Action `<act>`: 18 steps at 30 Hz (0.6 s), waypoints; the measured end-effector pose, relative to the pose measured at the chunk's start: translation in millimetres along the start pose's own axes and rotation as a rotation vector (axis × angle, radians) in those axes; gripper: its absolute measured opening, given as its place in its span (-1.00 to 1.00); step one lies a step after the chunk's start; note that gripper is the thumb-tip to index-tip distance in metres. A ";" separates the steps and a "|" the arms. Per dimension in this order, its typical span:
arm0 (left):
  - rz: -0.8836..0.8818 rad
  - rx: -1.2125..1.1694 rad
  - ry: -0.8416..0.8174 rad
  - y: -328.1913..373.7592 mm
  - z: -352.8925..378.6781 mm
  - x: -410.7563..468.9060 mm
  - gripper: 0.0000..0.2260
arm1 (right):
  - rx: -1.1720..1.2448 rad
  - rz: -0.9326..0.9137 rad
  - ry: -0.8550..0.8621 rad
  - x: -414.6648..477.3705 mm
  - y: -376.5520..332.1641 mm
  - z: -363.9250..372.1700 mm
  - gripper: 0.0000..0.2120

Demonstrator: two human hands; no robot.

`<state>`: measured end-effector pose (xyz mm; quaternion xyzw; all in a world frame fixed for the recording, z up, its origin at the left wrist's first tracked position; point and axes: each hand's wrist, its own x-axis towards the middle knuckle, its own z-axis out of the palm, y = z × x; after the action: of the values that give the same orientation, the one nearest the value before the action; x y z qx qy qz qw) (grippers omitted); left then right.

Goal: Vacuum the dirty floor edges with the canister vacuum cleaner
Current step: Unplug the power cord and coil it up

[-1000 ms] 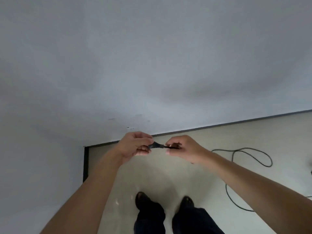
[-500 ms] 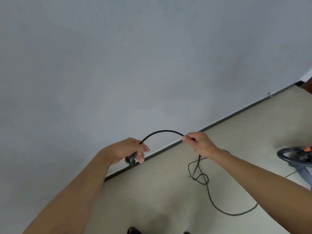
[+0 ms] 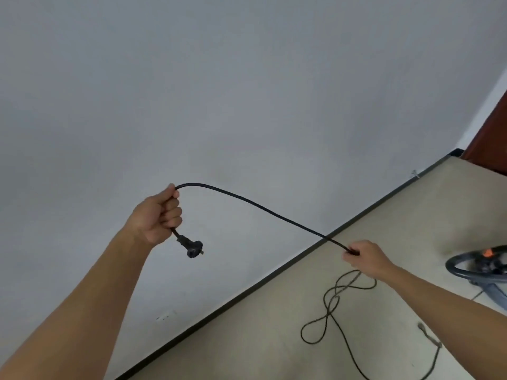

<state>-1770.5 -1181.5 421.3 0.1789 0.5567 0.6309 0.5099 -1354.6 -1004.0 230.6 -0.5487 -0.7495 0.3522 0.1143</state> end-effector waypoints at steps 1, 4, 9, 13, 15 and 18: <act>0.026 -0.031 0.042 12.3 -14.4 1.0 -0.71 | 0.002 0.053 0.017 -3.3 15.1 -5.4 -0.65; 0.068 -0.027 0.139 36.8 -48.8 6.1 -0.72 | 0.072 0.151 0.071 -11.2 31.6 -16.2 -0.71; 0.074 0.131 0.134 38.4 -53.8 24.7 -0.78 | -0.058 -0.001 0.082 -11.1 -47.8 -4.0 -0.63; 0.089 0.328 0.040 21.0 -32.8 44.3 -0.83 | -0.221 -0.198 -0.001 -15.5 -127.1 19.3 -0.68; 0.079 0.401 -0.013 9.3 -23.3 52.2 -0.83 | -0.257 -0.317 -0.033 -22.2 -156.8 25.8 -0.80; 0.050 0.506 -0.092 -7.7 -11.4 56.1 -0.81 | -0.175 -0.427 -0.069 -33.2 -186.6 24.8 -0.85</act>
<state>-1799.4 -1141.2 391.7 0.3430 0.6687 0.4750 0.4578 -1494.6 -1071.9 341.6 -0.3731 -0.8798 0.2722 0.1123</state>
